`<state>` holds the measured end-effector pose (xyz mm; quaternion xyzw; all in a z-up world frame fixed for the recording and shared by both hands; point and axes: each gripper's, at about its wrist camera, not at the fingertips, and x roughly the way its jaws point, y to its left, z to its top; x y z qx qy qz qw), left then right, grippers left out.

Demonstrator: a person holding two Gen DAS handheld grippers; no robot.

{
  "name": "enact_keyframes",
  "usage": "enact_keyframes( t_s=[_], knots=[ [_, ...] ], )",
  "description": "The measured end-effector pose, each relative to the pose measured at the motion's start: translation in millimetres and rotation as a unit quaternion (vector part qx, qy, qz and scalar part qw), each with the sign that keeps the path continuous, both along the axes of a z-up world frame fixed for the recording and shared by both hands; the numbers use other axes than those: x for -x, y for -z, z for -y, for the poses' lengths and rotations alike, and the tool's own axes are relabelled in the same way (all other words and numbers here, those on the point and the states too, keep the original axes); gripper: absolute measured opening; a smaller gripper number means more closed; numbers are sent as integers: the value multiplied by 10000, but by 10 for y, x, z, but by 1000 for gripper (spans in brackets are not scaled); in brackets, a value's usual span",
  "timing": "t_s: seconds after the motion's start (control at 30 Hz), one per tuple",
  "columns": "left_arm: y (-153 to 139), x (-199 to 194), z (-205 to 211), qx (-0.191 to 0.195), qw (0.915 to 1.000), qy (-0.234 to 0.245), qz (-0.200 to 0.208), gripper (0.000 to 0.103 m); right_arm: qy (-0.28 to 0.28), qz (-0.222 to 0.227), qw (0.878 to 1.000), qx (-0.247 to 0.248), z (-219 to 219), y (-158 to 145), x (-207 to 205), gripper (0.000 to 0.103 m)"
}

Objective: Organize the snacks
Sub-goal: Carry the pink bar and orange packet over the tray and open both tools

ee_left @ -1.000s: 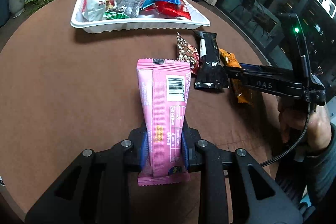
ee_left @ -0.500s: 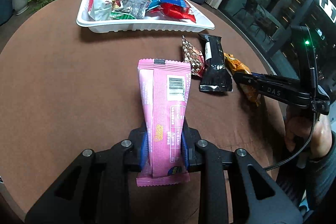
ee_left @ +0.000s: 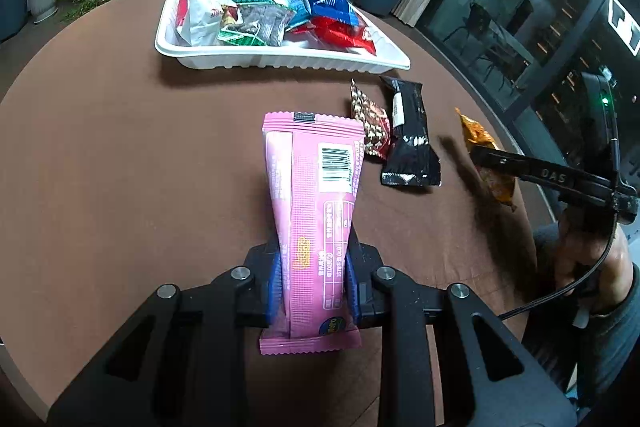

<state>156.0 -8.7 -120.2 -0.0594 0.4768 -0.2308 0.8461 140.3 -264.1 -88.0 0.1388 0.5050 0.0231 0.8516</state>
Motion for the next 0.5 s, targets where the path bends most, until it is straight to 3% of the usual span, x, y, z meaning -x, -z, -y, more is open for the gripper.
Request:
enact_keyframes(
  t_s=[0.27,0.5],
  knots=[
    [-252,-130,-263,223,9992,-285,170,23,459,314,9982,-242,457,-264,-42,19],
    [-750,-483,-543,241,9962,-559,619,23,806,644,9940,-371,851,-550,-336,19]
  ],
)
